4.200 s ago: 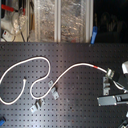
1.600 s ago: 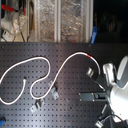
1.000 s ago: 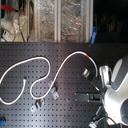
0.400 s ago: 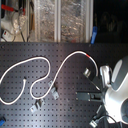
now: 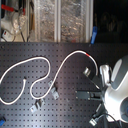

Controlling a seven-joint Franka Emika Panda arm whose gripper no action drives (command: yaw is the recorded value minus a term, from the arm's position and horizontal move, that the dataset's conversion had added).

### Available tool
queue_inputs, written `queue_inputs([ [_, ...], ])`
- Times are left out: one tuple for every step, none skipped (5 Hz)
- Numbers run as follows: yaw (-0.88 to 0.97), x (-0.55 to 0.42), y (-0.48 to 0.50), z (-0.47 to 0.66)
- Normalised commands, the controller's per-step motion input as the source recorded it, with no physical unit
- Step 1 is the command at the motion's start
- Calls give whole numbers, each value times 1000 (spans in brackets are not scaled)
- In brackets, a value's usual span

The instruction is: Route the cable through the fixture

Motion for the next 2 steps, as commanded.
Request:
queue_inputs([
  [0,-12,17,0],
  [111,-327,72,10],
])
